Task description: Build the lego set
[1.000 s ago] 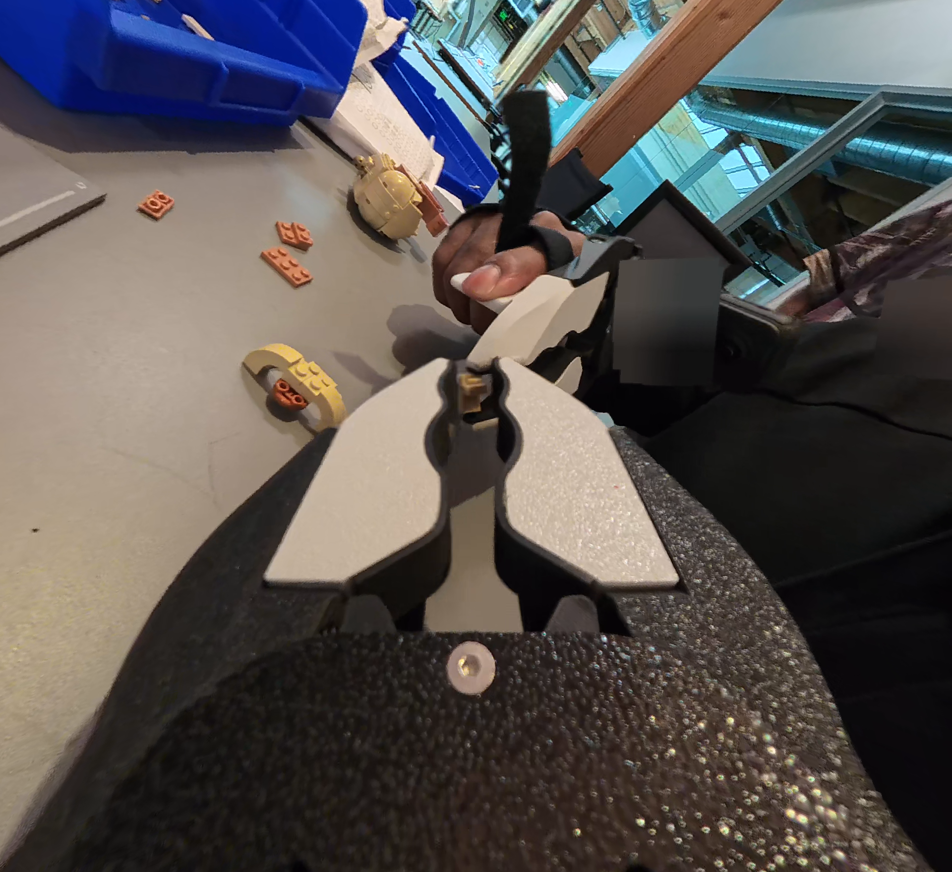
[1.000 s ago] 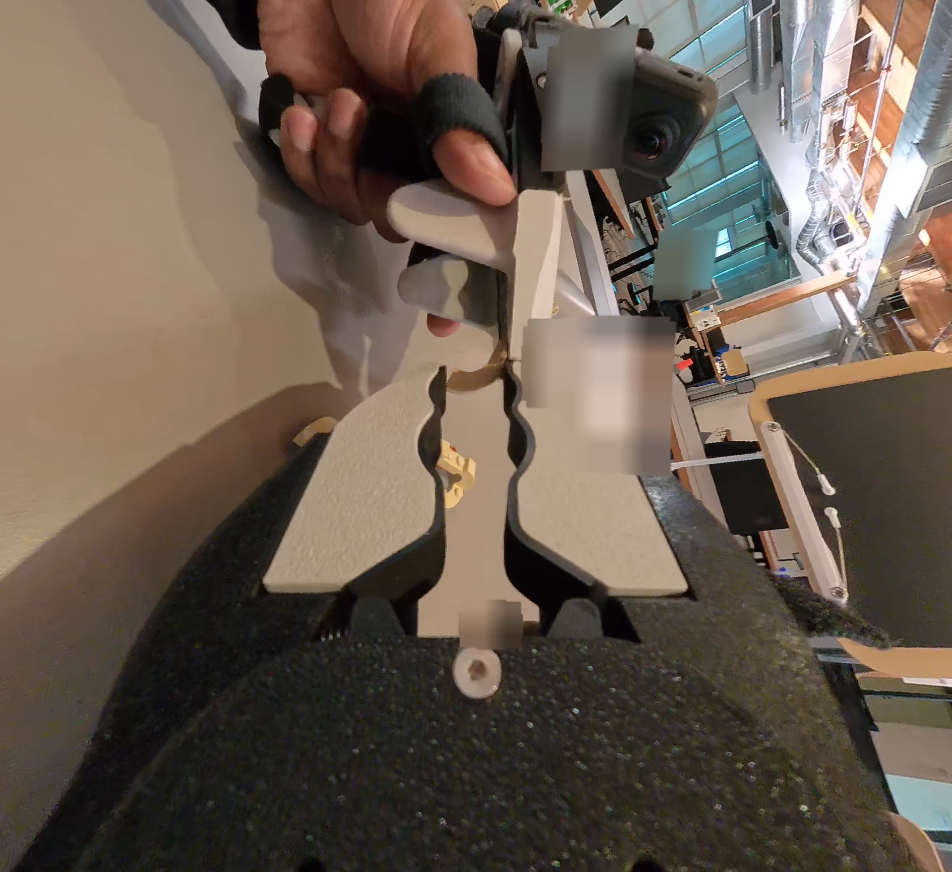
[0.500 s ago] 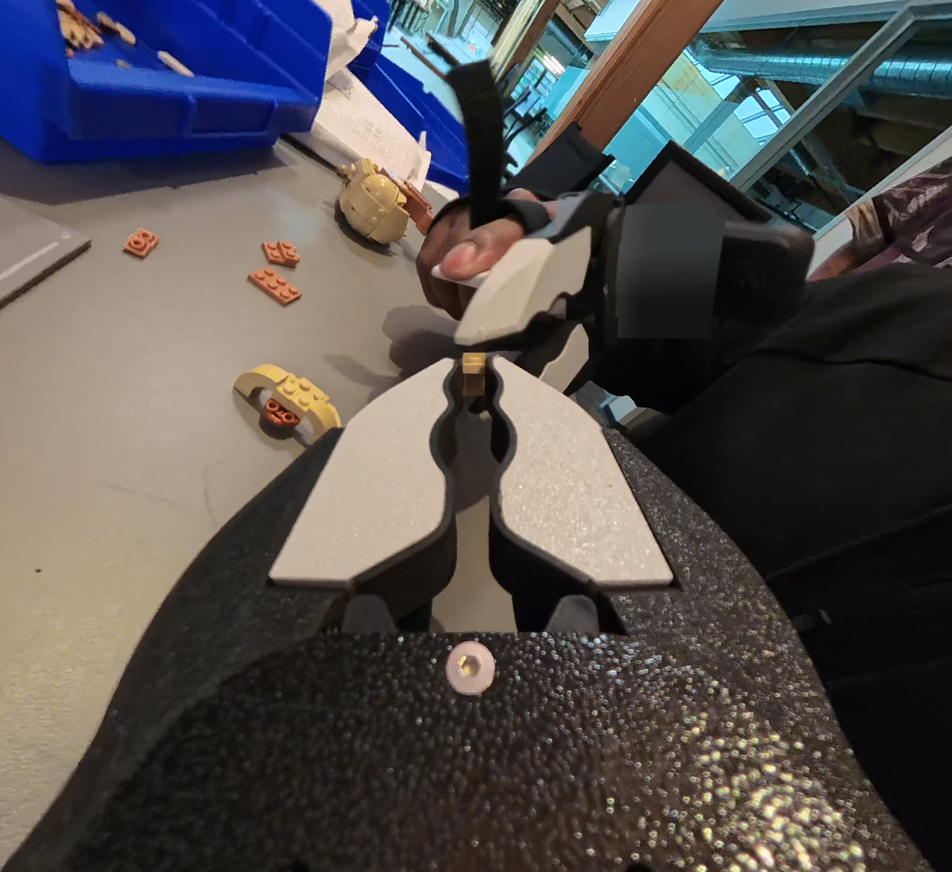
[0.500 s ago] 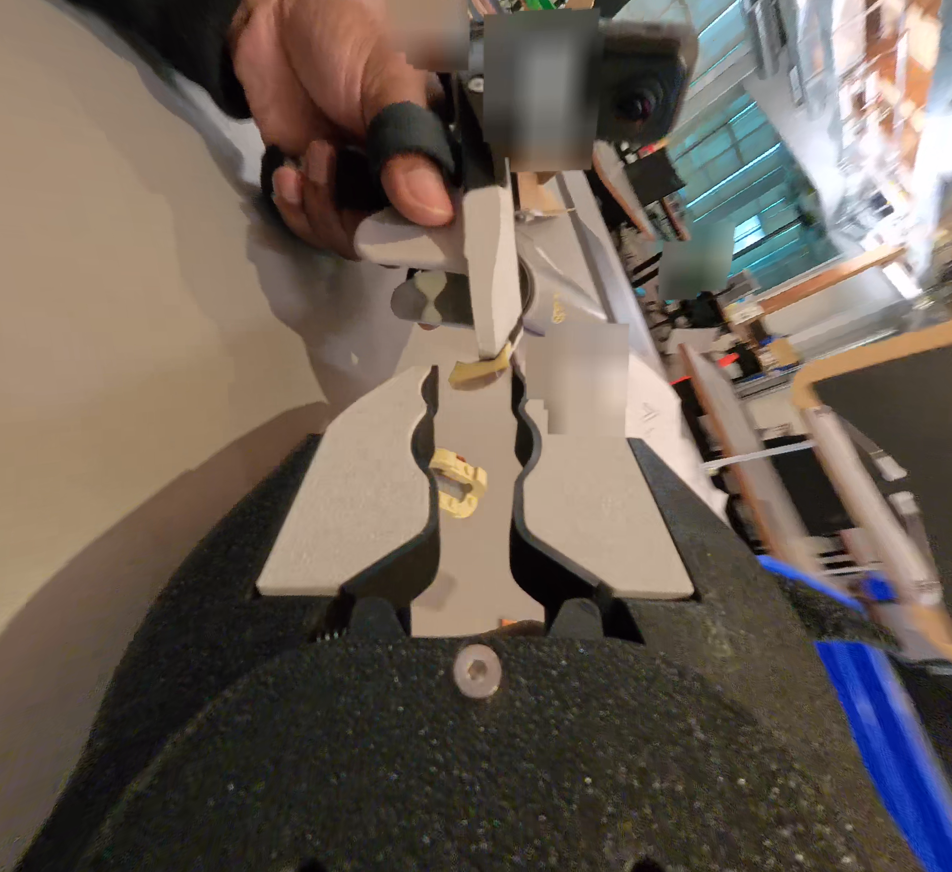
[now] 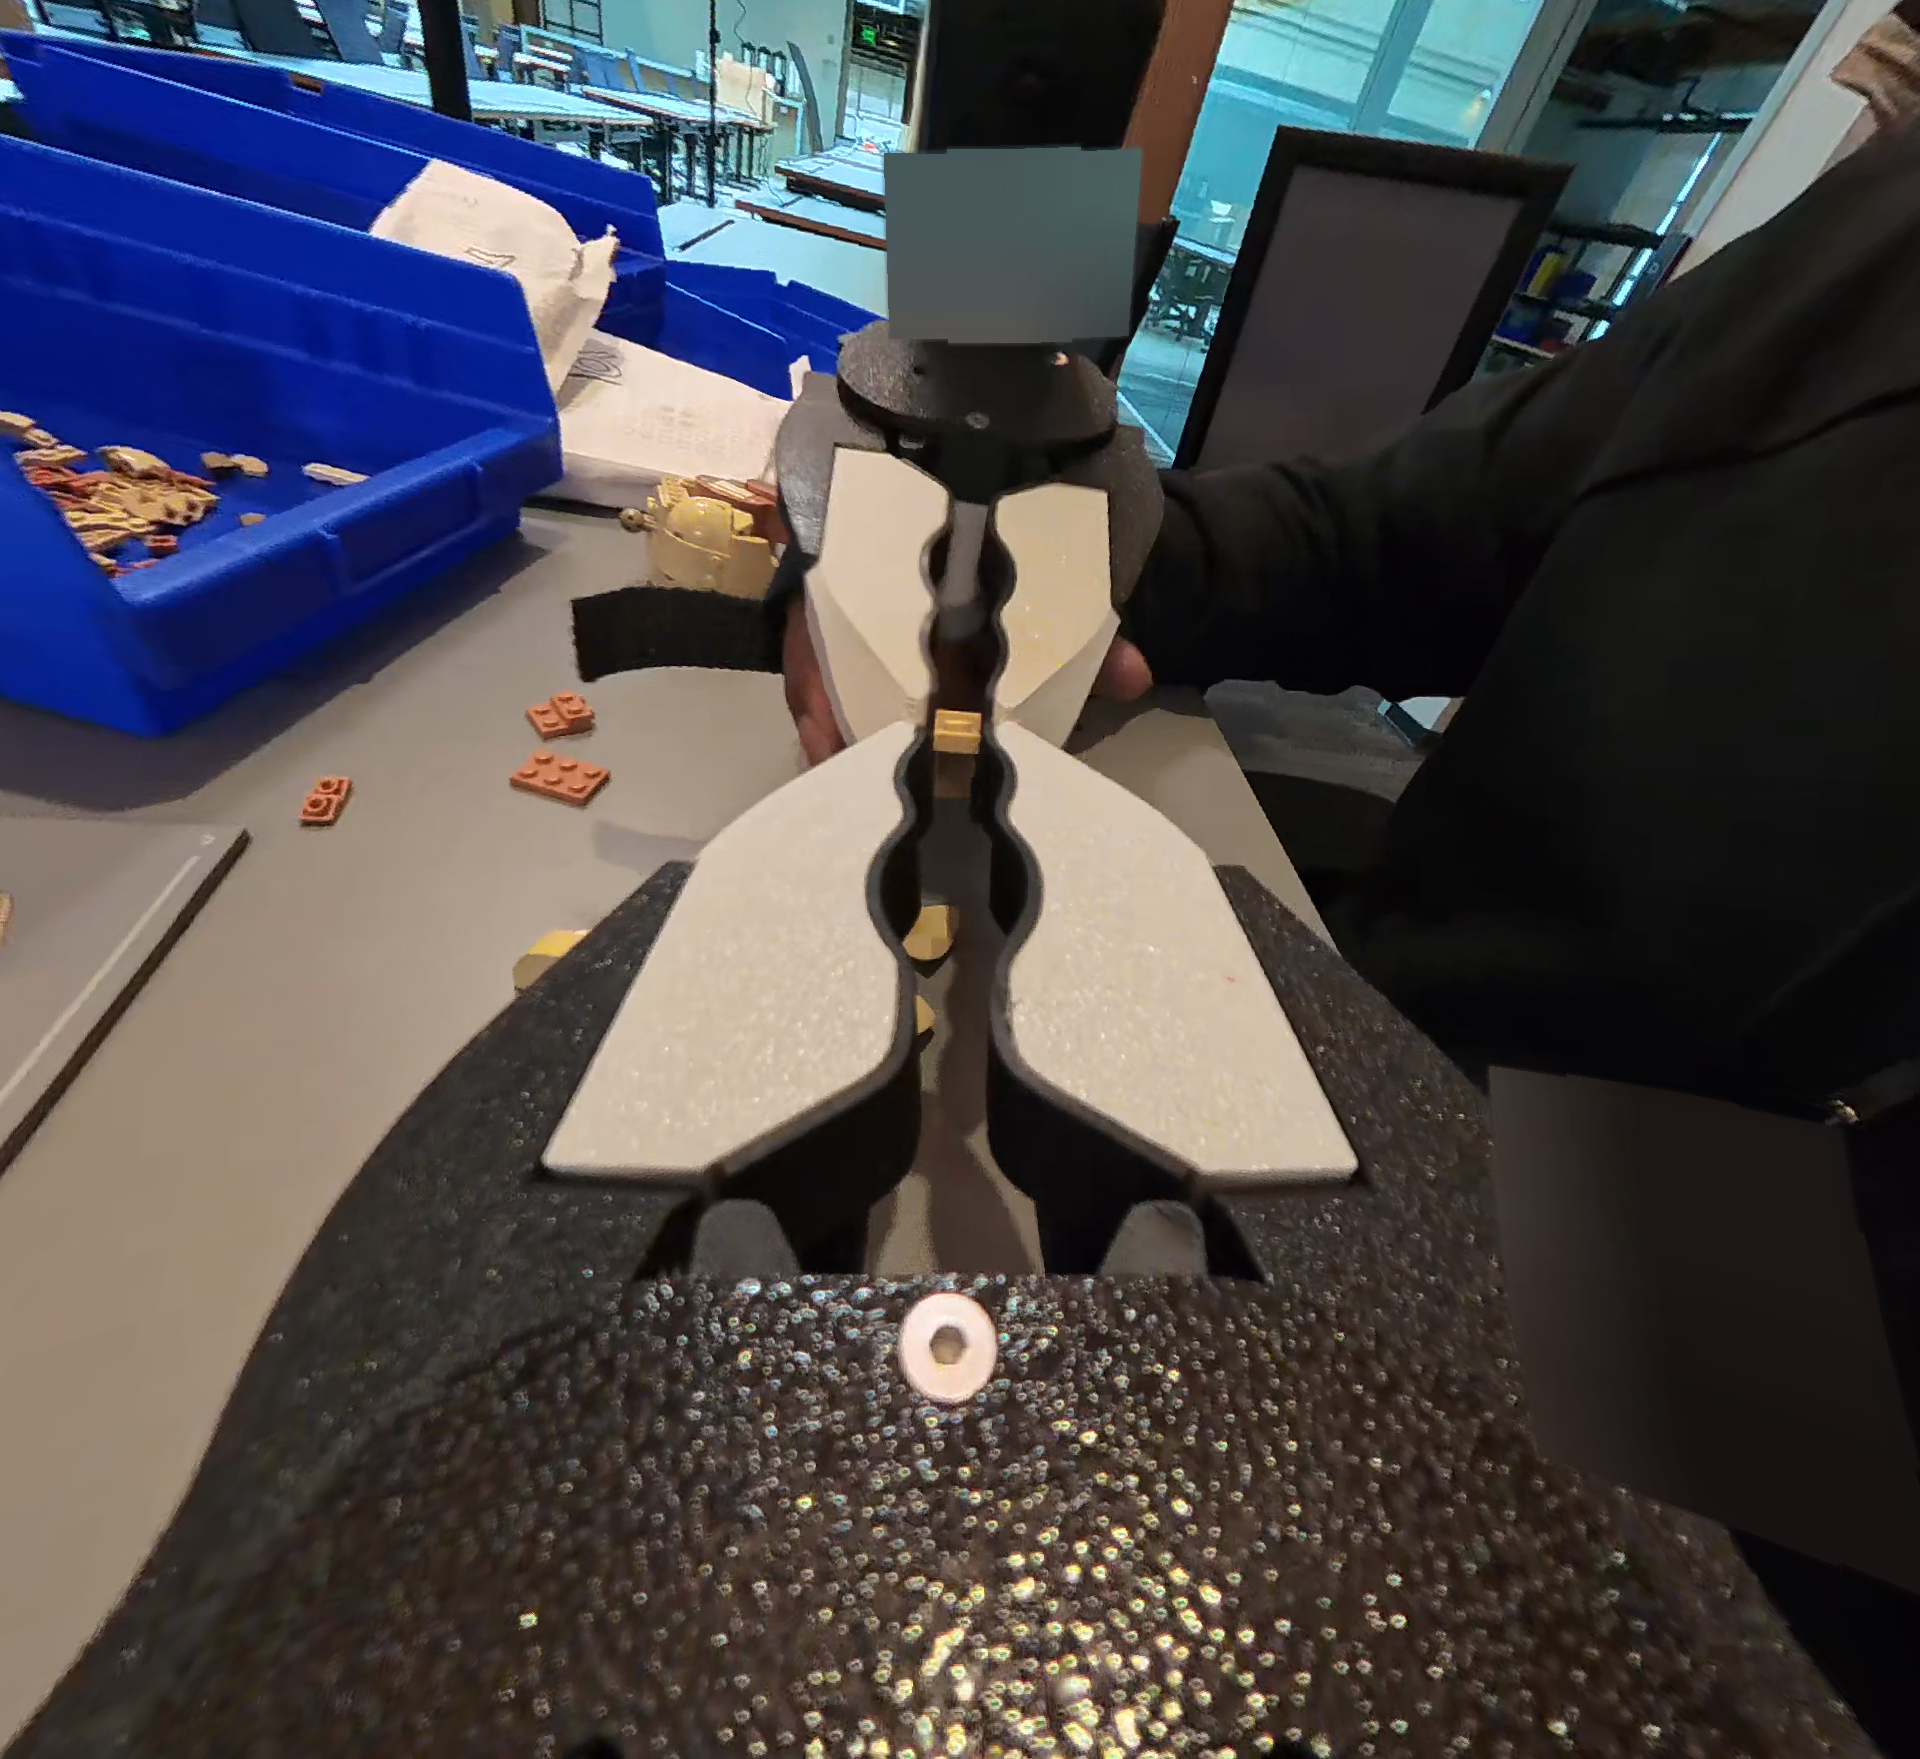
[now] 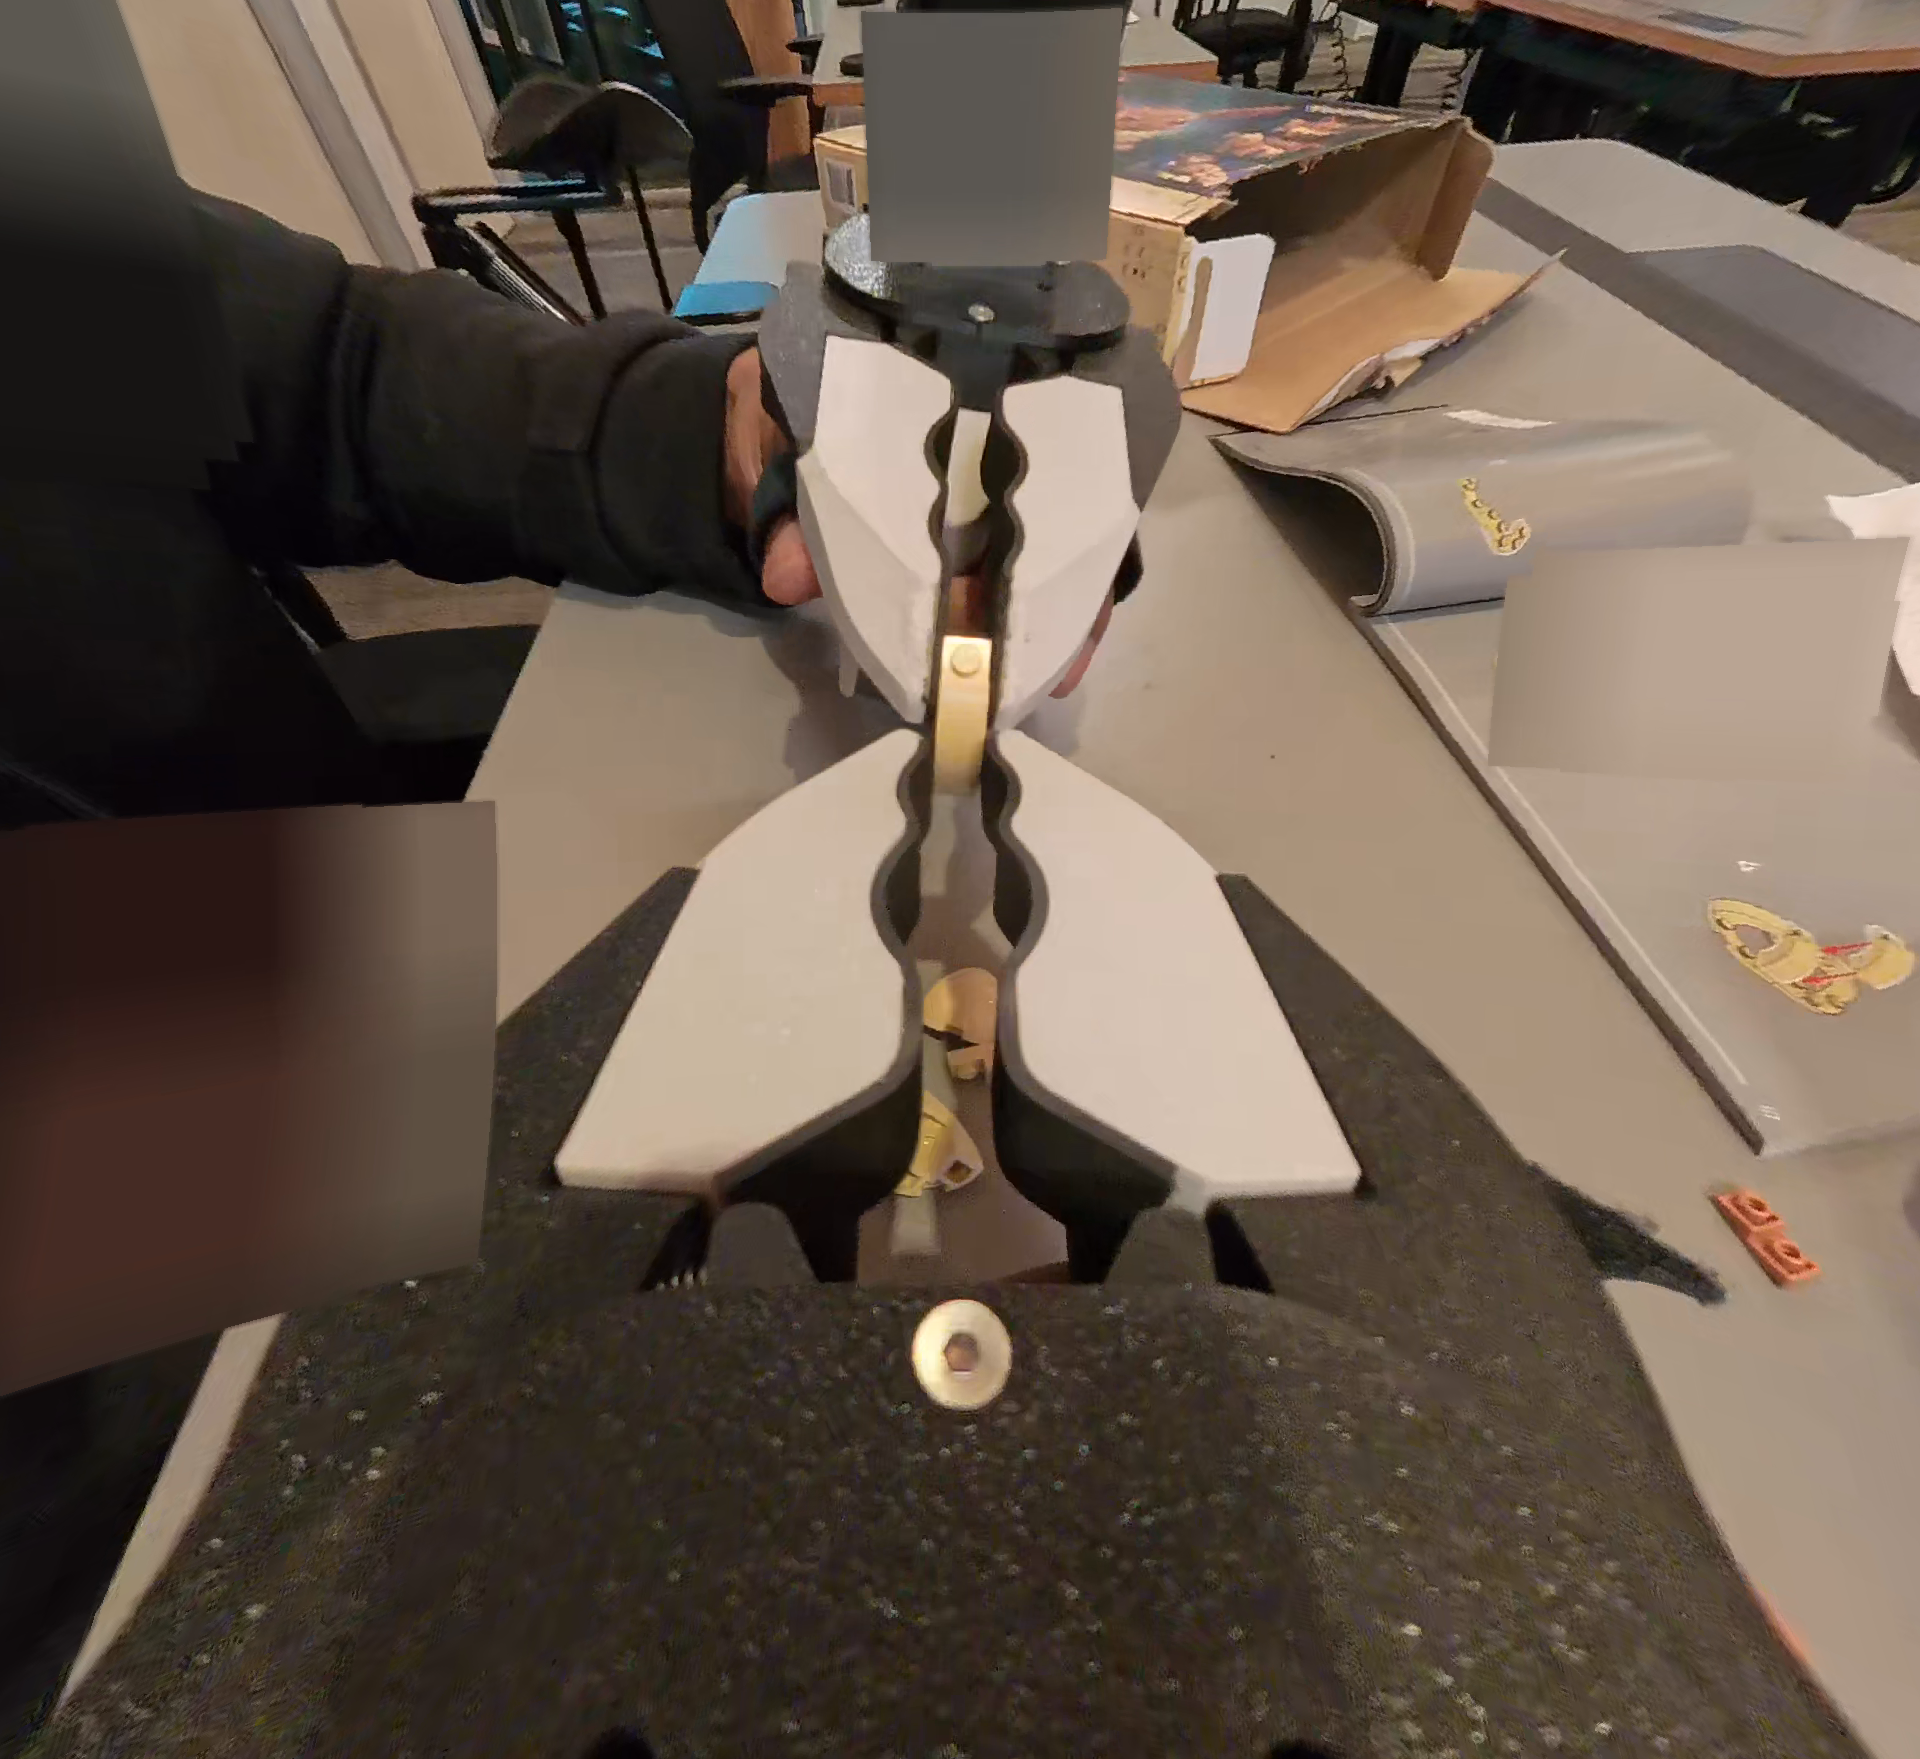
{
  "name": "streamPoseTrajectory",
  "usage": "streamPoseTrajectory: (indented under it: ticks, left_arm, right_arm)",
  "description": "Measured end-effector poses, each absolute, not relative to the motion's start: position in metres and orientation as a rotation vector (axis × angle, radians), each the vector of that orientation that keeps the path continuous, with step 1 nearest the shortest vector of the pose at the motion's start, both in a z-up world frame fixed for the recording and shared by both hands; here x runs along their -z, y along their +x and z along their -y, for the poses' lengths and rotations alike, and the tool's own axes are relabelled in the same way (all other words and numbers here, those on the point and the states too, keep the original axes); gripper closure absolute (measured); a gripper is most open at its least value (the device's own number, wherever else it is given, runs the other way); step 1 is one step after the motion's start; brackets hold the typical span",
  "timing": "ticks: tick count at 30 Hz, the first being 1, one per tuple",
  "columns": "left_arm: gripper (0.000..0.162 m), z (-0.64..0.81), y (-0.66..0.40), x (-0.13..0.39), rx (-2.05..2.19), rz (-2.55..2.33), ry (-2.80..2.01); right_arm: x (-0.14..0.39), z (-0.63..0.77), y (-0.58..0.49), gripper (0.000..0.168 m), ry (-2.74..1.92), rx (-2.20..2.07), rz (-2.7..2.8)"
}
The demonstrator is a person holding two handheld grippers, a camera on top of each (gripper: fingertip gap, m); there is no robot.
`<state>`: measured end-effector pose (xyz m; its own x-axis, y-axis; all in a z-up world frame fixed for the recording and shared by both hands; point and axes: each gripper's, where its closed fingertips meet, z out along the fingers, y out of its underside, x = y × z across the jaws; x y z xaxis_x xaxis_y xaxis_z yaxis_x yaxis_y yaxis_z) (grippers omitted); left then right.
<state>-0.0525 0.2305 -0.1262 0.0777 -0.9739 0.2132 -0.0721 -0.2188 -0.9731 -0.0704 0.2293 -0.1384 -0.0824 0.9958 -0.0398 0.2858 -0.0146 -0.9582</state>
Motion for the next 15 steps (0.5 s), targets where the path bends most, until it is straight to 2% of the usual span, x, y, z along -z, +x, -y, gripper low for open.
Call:
streamPoseTrajectory:
  ticks: [3, 5, 9, 15]
  left_arm:
    - [0.152, -0.235, -0.053, 0.129, 1.260, -1.082, -1.504]
    - [0.137, -0.248, -0.060, 0.137, 1.219, -1.023, -1.605]
    - [0.135, -0.279, -0.082, 0.171, 1.067, -0.876, -1.926]
    - [0.135, -0.281, -0.079, 0.207, 0.942, -1.028, -2.141]
  right_arm:
    - [0.141, -0.239, -0.067, 0.161, -1.403, -1.045, 1.476]
    - [0.141, -0.251, -0.059, 0.160, -1.437, -0.988, 1.449]
    - [0.143, -0.275, -0.041, 0.161, -1.522, -0.932, 1.368]
    - [0.154, -0.283, -0.037, 0.161, -1.572, -0.883, 1.375]
